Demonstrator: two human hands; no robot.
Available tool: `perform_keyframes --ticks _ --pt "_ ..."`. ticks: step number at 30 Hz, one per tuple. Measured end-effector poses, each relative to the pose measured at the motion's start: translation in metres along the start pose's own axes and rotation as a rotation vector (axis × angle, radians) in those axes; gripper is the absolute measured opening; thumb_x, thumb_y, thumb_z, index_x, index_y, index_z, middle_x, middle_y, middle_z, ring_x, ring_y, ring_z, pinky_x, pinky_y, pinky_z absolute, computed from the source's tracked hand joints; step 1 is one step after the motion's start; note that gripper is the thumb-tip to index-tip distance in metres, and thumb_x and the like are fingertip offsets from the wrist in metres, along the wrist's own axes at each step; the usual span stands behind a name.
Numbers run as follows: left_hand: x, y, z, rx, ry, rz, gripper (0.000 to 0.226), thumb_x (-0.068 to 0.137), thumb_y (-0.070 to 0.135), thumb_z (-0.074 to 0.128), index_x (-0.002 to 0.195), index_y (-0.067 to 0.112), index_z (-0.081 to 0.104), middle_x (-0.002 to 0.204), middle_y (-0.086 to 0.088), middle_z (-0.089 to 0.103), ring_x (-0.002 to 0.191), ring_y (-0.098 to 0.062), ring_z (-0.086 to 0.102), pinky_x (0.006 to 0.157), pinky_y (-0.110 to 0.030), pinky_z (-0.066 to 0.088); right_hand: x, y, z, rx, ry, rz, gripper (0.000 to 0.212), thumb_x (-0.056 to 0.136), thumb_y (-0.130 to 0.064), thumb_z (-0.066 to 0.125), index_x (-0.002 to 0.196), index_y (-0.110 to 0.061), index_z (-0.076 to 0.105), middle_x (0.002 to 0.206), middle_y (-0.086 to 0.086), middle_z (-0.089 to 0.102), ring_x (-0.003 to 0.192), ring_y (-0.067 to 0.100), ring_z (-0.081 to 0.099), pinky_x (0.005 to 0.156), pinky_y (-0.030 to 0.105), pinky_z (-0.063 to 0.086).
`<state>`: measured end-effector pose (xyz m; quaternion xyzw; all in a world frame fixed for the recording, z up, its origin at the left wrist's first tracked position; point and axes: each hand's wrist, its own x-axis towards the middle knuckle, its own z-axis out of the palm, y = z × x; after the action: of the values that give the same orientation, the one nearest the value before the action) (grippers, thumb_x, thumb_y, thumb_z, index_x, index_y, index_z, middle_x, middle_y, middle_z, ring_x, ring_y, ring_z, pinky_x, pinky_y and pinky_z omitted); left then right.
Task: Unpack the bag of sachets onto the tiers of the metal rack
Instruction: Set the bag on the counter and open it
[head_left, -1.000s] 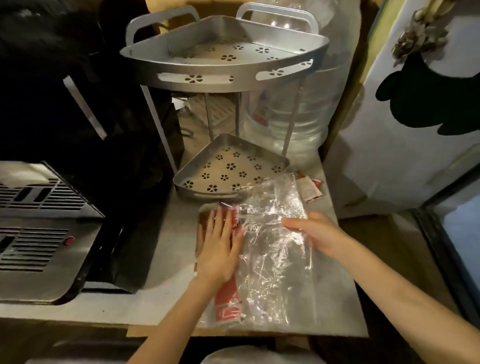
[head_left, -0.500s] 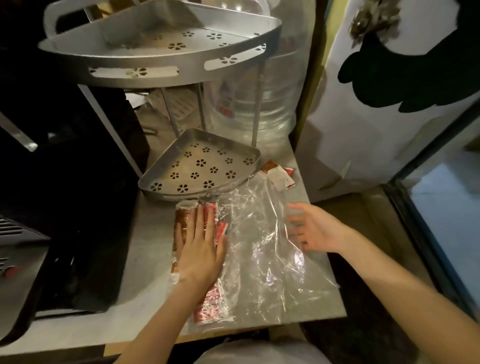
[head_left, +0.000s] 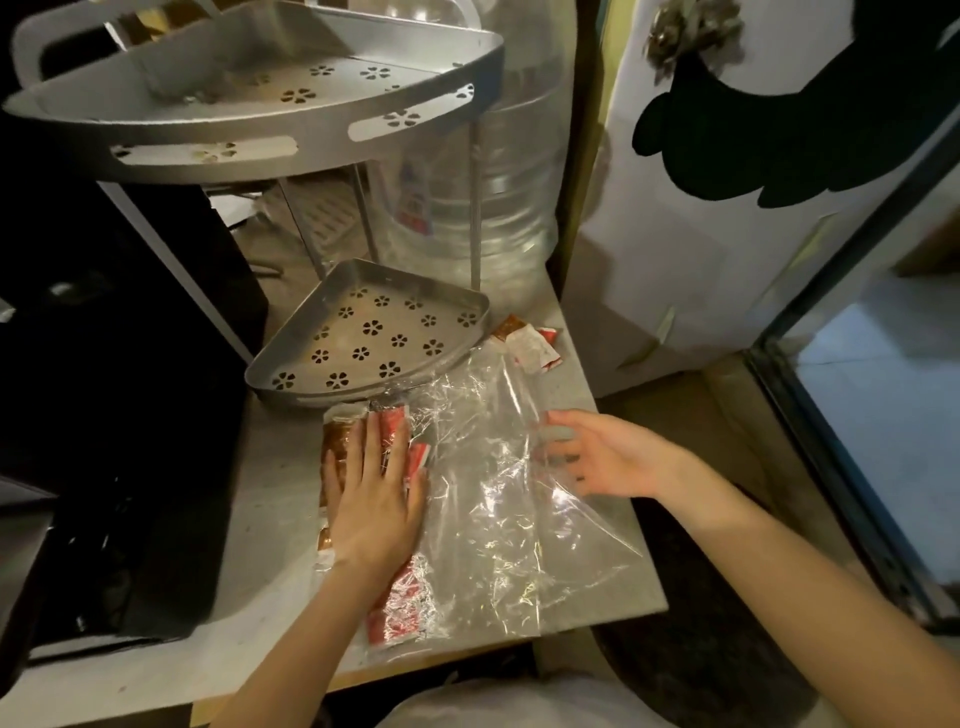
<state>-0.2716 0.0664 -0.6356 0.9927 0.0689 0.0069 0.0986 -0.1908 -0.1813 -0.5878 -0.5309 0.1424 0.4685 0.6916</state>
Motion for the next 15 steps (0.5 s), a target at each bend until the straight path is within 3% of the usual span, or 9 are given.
perform_keyframes --ticks 2,5,9,13,15 --pt "0.001 -0.001 0.003 -0.002 -0.012 -0.007 0.064 0.081 0.059 -0.013 0.140 0.035 -0.020 0.149 0.004 -0.025 0.137 -0.014 -0.026 0.113 -0.040 -0.017 0.000 0.002 -0.002 0.030 0.033 0.018 0.054 0.070 -0.036 0.069 0.118 -0.016 0.053 0.101 0.013 0.063 0.084 0.027 0.065 0.079 0.040 0.051" --pt "0.002 -0.001 0.003 -0.006 -0.019 -0.012 0.066 0.080 0.059 -0.012 0.141 0.035 -0.019 0.150 0.005 -0.024 0.136 -0.014 -0.026 0.113 -0.042 -0.013 0.001 0.005 -0.004 0.049 0.073 0.014 0.062 0.066 -0.037 0.072 0.119 -0.011 0.053 0.089 0.009 0.065 0.072 0.020 0.057 0.067 0.029 0.044" --pt "0.000 0.000 0.002 0.000 -0.022 -0.009 0.067 0.080 0.060 -0.013 0.141 0.034 -0.018 0.150 0.004 -0.025 0.138 -0.014 -0.026 0.113 -0.041 -0.016 -0.002 0.006 -0.007 0.040 0.093 -0.010 0.035 0.067 -0.028 0.070 0.098 -0.015 0.059 0.080 0.001 0.067 0.060 0.011 0.050 0.053 0.021 0.040" --pt "0.002 0.000 0.002 -0.002 -0.035 -0.014 0.066 0.081 0.060 -0.011 0.141 0.034 -0.019 0.150 0.004 -0.025 0.137 -0.014 -0.027 0.113 -0.041 -0.016 -0.007 0.009 -0.005 -0.047 0.094 0.044 0.036 0.067 -0.028 0.071 0.099 -0.012 0.063 0.096 0.008 0.063 0.084 0.023 0.060 0.077 0.035 0.049" --pt "0.002 -0.001 0.002 0.005 -0.032 -0.013 0.065 0.082 0.059 -0.010 0.141 0.033 -0.020 0.150 0.004 -0.026 0.137 -0.014 -0.028 0.113 -0.042 -0.015 -0.008 0.012 -0.001 -0.155 0.142 0.081 0.030 0.075 -0.028 0.069 0.099 -0.013 0.063 0.103 0.009 0.062 0.089 0.024 0.059 0.077 0.035 0.049"
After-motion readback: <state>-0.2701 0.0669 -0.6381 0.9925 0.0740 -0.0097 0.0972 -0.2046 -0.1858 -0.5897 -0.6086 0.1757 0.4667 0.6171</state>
